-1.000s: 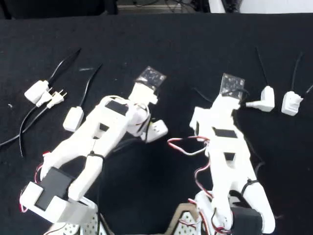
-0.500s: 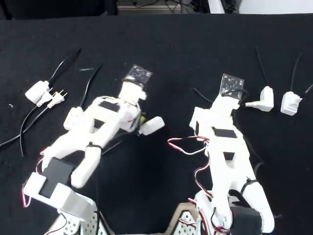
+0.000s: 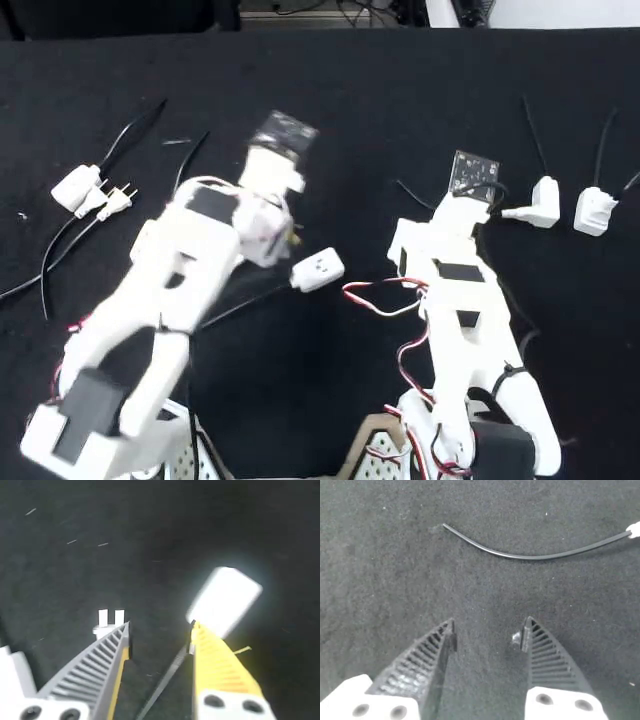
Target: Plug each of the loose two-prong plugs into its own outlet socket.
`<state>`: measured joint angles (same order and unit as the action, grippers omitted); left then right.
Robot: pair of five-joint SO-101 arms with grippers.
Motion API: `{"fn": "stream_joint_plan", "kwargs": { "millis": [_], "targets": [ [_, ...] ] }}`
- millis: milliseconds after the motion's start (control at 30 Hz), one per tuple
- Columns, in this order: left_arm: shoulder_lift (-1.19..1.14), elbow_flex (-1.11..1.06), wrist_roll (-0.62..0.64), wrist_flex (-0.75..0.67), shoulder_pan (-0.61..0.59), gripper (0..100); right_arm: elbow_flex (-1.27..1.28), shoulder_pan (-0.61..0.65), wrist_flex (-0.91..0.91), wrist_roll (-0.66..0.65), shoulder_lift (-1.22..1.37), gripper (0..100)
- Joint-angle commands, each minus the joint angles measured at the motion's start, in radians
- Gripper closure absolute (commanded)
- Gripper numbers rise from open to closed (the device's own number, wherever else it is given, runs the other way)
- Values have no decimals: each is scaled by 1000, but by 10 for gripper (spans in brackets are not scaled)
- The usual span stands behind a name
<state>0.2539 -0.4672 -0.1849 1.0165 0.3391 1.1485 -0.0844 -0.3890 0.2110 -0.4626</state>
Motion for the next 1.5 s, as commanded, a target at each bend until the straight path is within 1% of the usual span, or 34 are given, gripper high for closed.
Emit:
{"fn": "stream_joint_plan", "kwargs": {
  "millis": [0, 133, 233, 300, 433, 533, 700, 867, 933, 1000, 1100, 1167, 1267, 1467],
  "targets": [
    [103, -130, -48, -89, 105, 801, -104, -18, -2, 12, 2, 797],
    [104, -274, -46, -304, 108, 801, -101, -18, -2, 12, 2, 797],
    [104, -349, -46, -422, 105, 801, -101, -18, -2, 12, 2, 797],
    [104, -372, -46, -468, 93, 801, -101, -18, -2, 12, 2, 797],
    [75, -374, -46, -525, 24, 801, -101, -18, -2, 12, 2, 797],
    [-11, -344, -48, -532, -18, 800, -101, -18, -2, 12, 2, 797],
    [-189, -251, -49, -529, -51, 801, -99, -18, -2, 12, 2, 797],
    [-193, -179, -48, -520, -113, 801, -99, -5, -2, 8, 2, 797],
    [-155, -145, -48, -456, -125, 801, -97, 12, -2, 5, 2, 797],
    [-112, -116, -48, -361, -113, 801, -97, 15, -2, 5, 2, 797],
    [-41, -94, -48, -232, -54, 801, -97, 15, -2, 5, 2, 797],
    [-2, -99, -48, -193, -7, 801, -97, 15, -2, 5, 2, 797],
    [21, -133, -48, -203, 47, 801, -97, 15, -2, 5, 2, 797],
    [20, -252, -49, -379, 61, 801, -97, 15, -2, 5, 2, 797]
  ]
}}
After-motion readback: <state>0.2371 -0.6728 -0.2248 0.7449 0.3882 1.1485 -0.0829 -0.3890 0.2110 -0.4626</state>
